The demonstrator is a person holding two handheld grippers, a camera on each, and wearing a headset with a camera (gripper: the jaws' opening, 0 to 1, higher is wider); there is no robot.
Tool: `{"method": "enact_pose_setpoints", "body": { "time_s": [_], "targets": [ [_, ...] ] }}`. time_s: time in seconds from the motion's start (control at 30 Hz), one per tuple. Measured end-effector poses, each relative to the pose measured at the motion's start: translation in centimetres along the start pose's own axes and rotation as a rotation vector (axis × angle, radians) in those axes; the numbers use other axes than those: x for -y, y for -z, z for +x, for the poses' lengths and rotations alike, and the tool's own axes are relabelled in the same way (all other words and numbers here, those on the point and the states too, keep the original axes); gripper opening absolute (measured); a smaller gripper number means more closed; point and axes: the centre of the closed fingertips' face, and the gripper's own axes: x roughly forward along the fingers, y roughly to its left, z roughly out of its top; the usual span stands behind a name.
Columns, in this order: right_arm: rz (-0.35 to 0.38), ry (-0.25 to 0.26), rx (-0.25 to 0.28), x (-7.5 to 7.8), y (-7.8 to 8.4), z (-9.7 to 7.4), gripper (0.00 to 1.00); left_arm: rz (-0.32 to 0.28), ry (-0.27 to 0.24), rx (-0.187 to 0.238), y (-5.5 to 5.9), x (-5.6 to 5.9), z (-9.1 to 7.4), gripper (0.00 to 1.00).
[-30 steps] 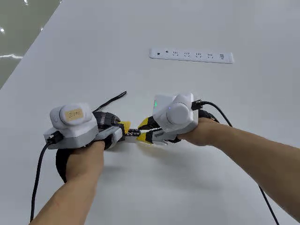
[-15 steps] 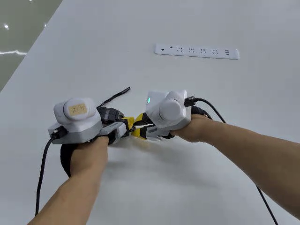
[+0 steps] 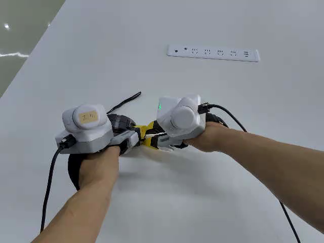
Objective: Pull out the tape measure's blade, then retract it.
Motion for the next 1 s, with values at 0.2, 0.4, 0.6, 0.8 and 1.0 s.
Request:
{"method": "enact_pose_setpoints", "body": {
  "time_s": [0.2, 0.4, 0.6, 0.8, 1.0],
  "targets": [
    [0.018, 0.011, 0.02, 0.0, 0.1, 0.0, 0.13, 0.005, 0.0, -0.004, 0.1, 0.1, 0.0, 0.69],
    [0.04, 0.023, 0.032, 0.0, 0.1, 0.0, 0.14, 0.006, -0.004, 0.001, 0.1, 0.2, 0.0, 0.69],
    [0.102, 0.038, 0.04, 0.0, 0.6, -0.2, 0.16, 0.004, 0.01, -0.002, 0.1, 0.2, 0.2, 0.71],
    [0.139, 0.059, 0.068, 0.1, 1.1, -1.3, 0.25, 0.018, 0.032, -0.018, 0.3, 0.2, 0.2, 0.73],
    [0.149, 0.08, 0.077, 0.0, 1.7, -2.7, 0.33, 0.071, 0.06, -0.044, 0.7, 0.2, -0.3, 0.76]
  ]
}}
